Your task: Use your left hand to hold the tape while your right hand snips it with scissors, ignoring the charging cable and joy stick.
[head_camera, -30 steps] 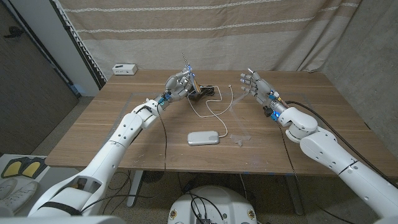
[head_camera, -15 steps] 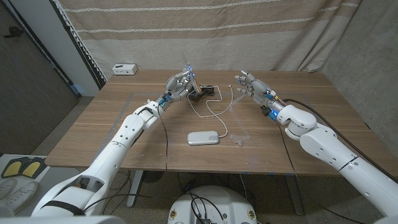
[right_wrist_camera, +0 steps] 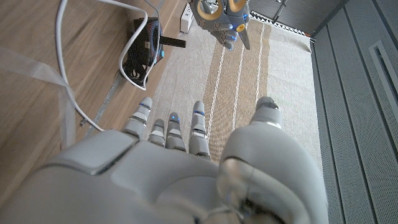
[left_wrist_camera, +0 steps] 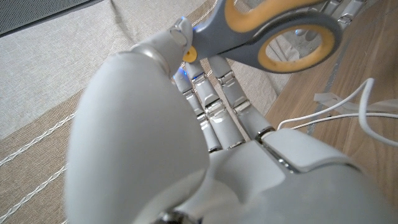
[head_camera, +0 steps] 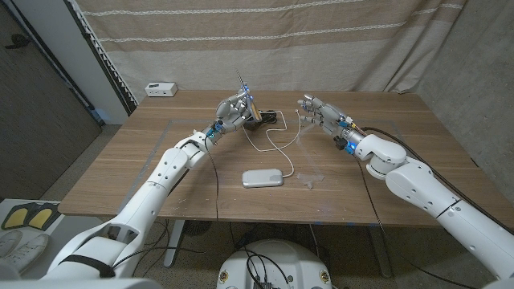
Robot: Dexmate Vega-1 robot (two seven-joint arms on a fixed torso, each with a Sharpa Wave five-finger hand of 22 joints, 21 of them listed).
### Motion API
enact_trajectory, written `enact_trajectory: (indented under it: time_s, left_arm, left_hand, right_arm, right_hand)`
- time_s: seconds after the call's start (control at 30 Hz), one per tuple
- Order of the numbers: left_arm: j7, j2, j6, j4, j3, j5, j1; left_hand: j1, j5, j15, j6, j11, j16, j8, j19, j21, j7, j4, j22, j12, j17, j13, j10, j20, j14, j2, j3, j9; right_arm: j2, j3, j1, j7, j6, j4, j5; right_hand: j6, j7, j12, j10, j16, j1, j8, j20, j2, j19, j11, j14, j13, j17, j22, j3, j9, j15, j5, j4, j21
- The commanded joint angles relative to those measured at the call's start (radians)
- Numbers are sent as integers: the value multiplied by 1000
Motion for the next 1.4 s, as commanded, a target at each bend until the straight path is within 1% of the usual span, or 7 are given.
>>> enact_trajectory:
  time_s: [0.03, 0.1, 0.43, 0.6, 1.3, 1.33, 1.4]
  left_arm:
    - [-30, -8, 22, 26, 2, 1, -17]
    - [-44, -6, 30, 37, 6, 4, -25]
    - [-58, -15, 45, 65, 5, 7, -44]
    - [-66, -20, 49, 76, 4, 9, -52]
    - [-46, -37, 60, 78, 1, 12, -58]
    - [-47, -37, 60, 78, 1, 13, -58]
    - [-47, -38, 60, 78, 2, 13, -59]
  left_hand:
    - [78, 5, -32, 5, -7, 7, -1, -7, 8, 4, 8, 4, 3, 14, 2, 5, -136, 42, 90, 15, -1]
    - [77, 5, -31, 5, -7, 6, -1, -7, 8, 3, 9, 4, 3, 14, 1, 5, -135, 41, 91, 15, -1]
    - [77, 6, -32, 1, -6, 5, -3, -9, 8, 1, 8, 4, 2, 14, 3, 1, -136, 39, 91, 16, -3]
    - [77, 6, -32, 2, -6, 5, -2, -9, 9, 0, 9, 4, 3, 14, 4, 2, -136, 39, 91, 15, -4]
    - [76, 6, -33, -15, -10, 5, -7, -11, 11, -1, 8, 4, 2, 15, 8, -8, -136, 39, 92, 16, -8]
    - [76, 6, -33, -16, -11, 5, -7, -11, 11, -1, 8, 4, 2, 15, 9, -9, -136, 39, 91, 16, -8]
    - [76, 6, -33, -16, -12, 5, -7, -11, 12, -2, 8, 4, 1, 15, 9, -10, -136, 39, 92, 16, -8]
  right_arm:
    - [-1, -7, -1, 16, -10, -14, 20]
    - [-4, -7, -1, 10, -21, -24, 25]
    - [-5, -16, 3, 7, -52, -42, 45]
    - [-12, -22, 10, 3, -73, -56, 46]
    - [-27, -38, 51, 37, -145, -56, 88]
    - [-23, -39, 51, 38, -143, -55, 92]
    - [-21, -42, 53, 45, -136, -51, 89]
  right_hand:
    - [6, -5, -9, -10, -3, 20, -5, 7, -2, 6, 3, 0, 3, 3, 1, 9, 4, 12, -5, -3, -1]
    - [17, -21, -13, -18, -3, 32, -4, 8, -1, 4, 1, -2, 3, 3, 1, 15, 4, 14, -9, -4, -4]
    - [25, -23, -23, -39, -5, 51, -6, 9, 1, -6, 8, -11, 4, 4, 1, 25, 5, 22, -15, -4, -11]
    - [37, -27, -37, -77, -12, 68, -10, 10, 1, -53, 9, -59, 4, 5, 3, 38, 8, 17, -29, 1, -23]
    - [66, 6, -56, -197, -9, 98, -16, 12, 3, -94, 16, -132, 5, 7, 3, 69, 19, 52, -66, 13, -21]
    - [56, 7, -50, -212, -6, 93, -23, 12, 10, -126, 12, -149, 5, 8, 4, 75, 21, 52, -75, 23, -26]
    - [64, 7, -43, -210, -5, 97, -24, 12, 12, -165, -39, -161, 4, 8, 5, 84, 21, 40, -83, 25, -28]
